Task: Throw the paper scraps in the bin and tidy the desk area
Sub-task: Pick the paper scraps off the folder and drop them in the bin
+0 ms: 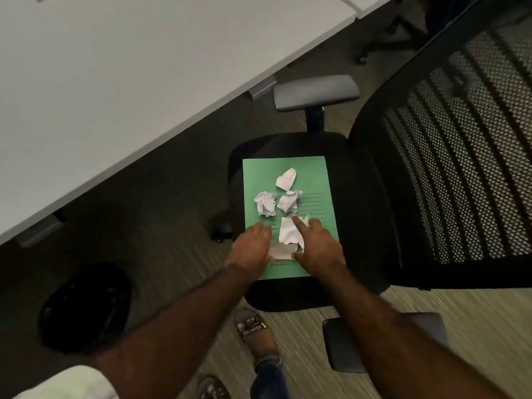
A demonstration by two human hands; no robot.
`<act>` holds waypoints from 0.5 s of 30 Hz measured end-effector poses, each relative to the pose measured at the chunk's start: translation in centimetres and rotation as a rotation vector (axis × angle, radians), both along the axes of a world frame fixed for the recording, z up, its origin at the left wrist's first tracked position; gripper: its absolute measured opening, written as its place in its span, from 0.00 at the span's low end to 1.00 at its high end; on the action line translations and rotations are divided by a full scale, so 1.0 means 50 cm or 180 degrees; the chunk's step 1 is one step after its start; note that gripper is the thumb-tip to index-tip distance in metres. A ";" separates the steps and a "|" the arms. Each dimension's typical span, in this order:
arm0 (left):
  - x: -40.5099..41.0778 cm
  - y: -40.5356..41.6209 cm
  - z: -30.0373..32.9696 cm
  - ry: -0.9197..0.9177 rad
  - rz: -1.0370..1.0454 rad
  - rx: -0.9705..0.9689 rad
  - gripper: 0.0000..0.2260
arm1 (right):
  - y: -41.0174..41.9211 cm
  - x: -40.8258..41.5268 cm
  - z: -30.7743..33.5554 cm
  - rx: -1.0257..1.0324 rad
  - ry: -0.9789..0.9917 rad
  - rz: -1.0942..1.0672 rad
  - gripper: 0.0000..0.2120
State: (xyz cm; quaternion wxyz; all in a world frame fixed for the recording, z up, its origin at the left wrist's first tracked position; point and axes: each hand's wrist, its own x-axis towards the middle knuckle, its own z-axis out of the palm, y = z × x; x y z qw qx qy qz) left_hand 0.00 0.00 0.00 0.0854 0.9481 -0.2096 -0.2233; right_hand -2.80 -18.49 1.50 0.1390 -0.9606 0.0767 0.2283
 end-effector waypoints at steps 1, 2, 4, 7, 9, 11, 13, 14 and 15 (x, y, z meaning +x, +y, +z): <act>0.000 -0.004 -0.003 0.0075 0.0012 0.0018 0.35 | 0.001 0.002 -0.001 0.0029 0.0044 0.0005 0.45; 0.001 -0.005 -0.007 0.0099 0.0091 -0.0005 0.34 | 0.004 0.004 -0.005 0.0035 0.0070 -0.0014 0.44; -0.003 -0.013 -0.014 0.0127 0.0064 0.0050 0.35 | 0.004 -0.004 -0.016 0.0002 0.0091 0.0022 0.41; 0.004 -0.016 -0.023 0.0189 0.0073 0.0038 0.33 | 0.011 -0.002 -0.025 -0.0004 0.0062 -0.0018 0.36; 0.010 -0.017 -0.022 0.0247 0.0149 -0.0009 0.30 | 0.015 0.005 -0.028 0.0034 0.0061 -0.0062 0.31; 0.014 -0.019 -0.022 0.0416 0.0347 -0.0071 0.27 | 0.023 0.010 -0.026 0.0050 0.0020 -0.0107 0.25; 0.016 -0.022 -0.022 0.0582 0.0547 -0.0103 0.23 | 0.031 0.014 -0.025 0.0070 -0.0044 -0.0181 0.20; 0.017 -0.024 -0.022 0.0632 0.0614 -0.0108 0.21 | 0.034 0.015 -0.026 0.0088 -0.0055 -0.0238 0.18; 0.017 -0.023 -0.023 0.0665 0.0677 -0.0107 0.19 | 0.038 0.016 -0.027 0.0108 -0.0053 -0.0297 0.17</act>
